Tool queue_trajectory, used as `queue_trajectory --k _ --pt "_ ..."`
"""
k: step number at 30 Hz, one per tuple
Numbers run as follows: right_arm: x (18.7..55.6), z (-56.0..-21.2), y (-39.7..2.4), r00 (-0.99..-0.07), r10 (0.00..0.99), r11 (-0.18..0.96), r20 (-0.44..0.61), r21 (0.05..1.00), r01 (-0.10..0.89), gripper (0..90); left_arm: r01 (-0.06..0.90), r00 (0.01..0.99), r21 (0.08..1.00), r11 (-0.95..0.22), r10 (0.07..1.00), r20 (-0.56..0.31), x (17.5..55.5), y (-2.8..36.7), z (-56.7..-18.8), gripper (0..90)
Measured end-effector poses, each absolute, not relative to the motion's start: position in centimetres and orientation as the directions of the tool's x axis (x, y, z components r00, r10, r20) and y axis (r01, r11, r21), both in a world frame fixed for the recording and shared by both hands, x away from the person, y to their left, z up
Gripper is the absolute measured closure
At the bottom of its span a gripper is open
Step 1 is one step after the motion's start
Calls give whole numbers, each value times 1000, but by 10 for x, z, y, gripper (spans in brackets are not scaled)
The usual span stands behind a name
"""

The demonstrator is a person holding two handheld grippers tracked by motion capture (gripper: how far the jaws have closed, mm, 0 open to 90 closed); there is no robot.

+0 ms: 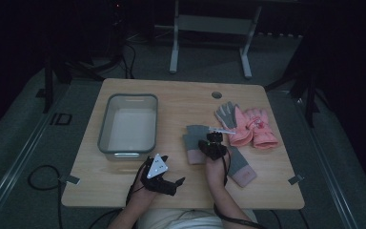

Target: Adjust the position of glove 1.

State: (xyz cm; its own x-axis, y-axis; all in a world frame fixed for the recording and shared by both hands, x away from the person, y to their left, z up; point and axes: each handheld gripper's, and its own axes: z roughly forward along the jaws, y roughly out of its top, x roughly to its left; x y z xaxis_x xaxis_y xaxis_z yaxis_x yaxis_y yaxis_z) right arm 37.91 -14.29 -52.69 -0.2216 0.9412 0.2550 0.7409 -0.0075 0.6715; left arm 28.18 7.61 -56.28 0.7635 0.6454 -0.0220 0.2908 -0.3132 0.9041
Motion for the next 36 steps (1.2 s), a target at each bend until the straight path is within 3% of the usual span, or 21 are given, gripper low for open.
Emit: queue_trajectory --k 6,10,12,15,20,26,34,36 --pt "381 -547 -134 -190 944 -25 268 634 773 836 290 765 905 -312 643 -23 282 77 -563 0" --pt "383 -544 -133 -208 940 -17 271 646 763 734 290 768 904 -313 640 -26 282 77 -563 0" --pt "384 -537 -134 -259 936 33 240 671 741 658 289 769 904 -314 638 -25 282 77 -563 0" --pt "392 -529 -142 -367 896 98 248 697 710 623 289 771 904 -315 637 -25 282 76 -563 0" --pt "401 -529 -149 -529 843 292 101 739 607 668 291 770 904 -315 637 -26 283 76 -563 0" --pt "406 -538 -148 -673 736 431 72 717 548 668 291 770 902 -320 638 -21 283 76 -563 0" --pt "404 -552 -149 -666 746 458 19 711 533 687 290 773 901 -323 634 -22 283 76 -563 0" --pt "400 -554 -147 -646 763 448 -2 722 527 787 293 774 899 -324 633 -23 283 76 -563 0"
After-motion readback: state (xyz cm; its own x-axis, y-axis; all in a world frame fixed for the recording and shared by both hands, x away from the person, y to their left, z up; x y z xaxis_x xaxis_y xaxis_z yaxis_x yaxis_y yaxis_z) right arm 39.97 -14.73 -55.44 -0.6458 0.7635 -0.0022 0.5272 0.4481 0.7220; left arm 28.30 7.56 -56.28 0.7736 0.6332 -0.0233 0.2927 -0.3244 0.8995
